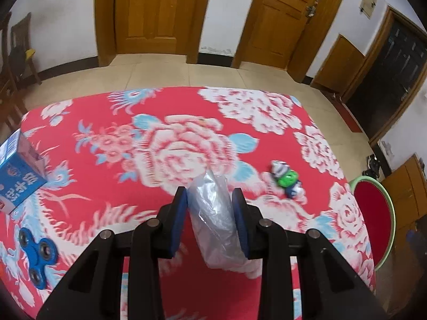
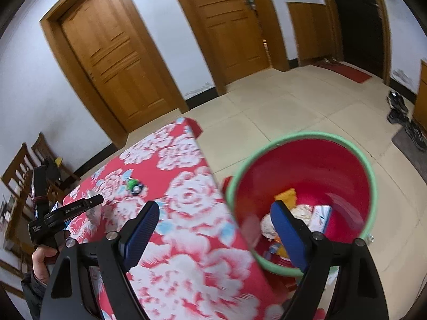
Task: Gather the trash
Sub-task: 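Lift the plastic bag with the left gripper while the right grasps the green toy figure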
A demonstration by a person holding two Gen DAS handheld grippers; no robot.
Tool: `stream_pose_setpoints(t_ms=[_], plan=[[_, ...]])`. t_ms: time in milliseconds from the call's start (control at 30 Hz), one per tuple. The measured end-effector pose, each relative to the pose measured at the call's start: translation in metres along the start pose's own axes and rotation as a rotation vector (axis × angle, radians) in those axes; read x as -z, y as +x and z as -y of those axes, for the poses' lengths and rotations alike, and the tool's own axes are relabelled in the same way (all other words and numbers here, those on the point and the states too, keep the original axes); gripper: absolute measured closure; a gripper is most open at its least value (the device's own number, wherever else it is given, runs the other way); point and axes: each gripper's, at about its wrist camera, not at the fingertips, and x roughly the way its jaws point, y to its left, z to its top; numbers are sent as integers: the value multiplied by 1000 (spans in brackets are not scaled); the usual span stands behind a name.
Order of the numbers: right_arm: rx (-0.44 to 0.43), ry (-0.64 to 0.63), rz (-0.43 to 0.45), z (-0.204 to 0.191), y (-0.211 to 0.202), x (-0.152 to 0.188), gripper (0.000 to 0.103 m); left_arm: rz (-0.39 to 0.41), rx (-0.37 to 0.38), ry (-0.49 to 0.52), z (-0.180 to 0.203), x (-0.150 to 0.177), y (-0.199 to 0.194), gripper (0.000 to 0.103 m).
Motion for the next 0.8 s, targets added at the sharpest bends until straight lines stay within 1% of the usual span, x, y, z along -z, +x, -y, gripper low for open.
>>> stream_pose_setpoints(t_ms=[233,367,667,733,800], plan=[[-31,-54,-29,-45,32,-6,16,13,-84,-36,-30,-1,-1,68],[-51,-96,-72,-72,62,-7,16,25,-116,-45,-40,-1,-1,68],[-55,-195,-134,-116,123,-7,16,20,-127,-49,-44,5,6,68],[-56,-209,-148,-122,135,-7,17,17,-121,-53,-44,5,7,68],[-51,-219,-157,-126,145,-7,21,19,-123,-55,-44,6,7,68]])
